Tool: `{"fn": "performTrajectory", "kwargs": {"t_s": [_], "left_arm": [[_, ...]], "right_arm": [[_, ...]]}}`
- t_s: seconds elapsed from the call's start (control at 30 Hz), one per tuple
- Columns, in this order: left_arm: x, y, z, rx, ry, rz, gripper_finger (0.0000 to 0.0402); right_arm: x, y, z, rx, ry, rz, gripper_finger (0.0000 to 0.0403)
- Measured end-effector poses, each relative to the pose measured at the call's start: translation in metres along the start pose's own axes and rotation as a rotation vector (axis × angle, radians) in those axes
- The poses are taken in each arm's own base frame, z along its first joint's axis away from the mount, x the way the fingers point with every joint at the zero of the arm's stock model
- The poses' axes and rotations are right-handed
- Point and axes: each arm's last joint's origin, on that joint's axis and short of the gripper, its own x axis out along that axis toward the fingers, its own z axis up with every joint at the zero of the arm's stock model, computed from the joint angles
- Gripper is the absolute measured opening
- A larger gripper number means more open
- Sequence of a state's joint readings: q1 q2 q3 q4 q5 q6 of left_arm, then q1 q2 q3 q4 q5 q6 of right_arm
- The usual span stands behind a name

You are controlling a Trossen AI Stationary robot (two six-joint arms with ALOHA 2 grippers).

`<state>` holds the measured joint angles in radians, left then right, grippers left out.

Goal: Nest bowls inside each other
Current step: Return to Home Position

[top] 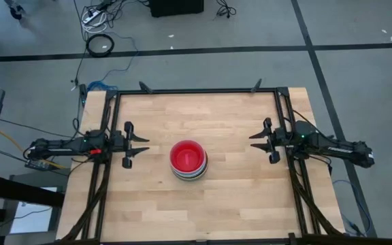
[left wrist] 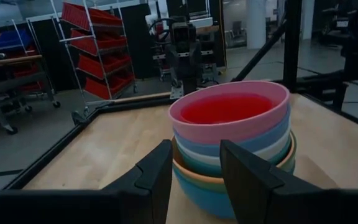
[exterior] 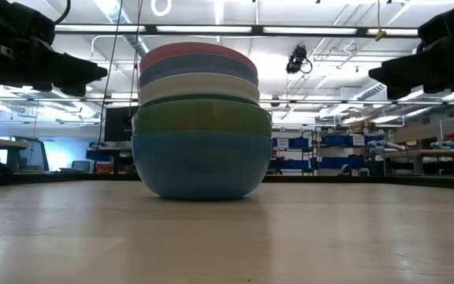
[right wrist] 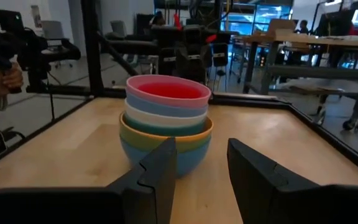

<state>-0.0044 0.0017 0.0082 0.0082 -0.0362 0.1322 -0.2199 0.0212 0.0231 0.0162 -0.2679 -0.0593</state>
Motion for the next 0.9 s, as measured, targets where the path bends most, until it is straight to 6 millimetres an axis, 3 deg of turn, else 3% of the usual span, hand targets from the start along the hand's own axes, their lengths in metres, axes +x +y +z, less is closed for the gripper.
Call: {"fn": "performTrajectory", "kwargs": {"t_s": [0.33, 0.9], "left_arm": [[0.0000, 0.0001, 0.0000, -0.058, 0.000, 0.003, 0.0142], [0.0000, 0.0001, -0.0002, -0.058, 0.000, 0.004, 0.0142]], "right_arm": [[0.0000, -0.0010, -0.0005, 0.171, 0.001, -0.038, 0.0132], [0.0000, -0.0010, -0.0005, 0.171, 0.001, -0.038, 0.0132]]}}
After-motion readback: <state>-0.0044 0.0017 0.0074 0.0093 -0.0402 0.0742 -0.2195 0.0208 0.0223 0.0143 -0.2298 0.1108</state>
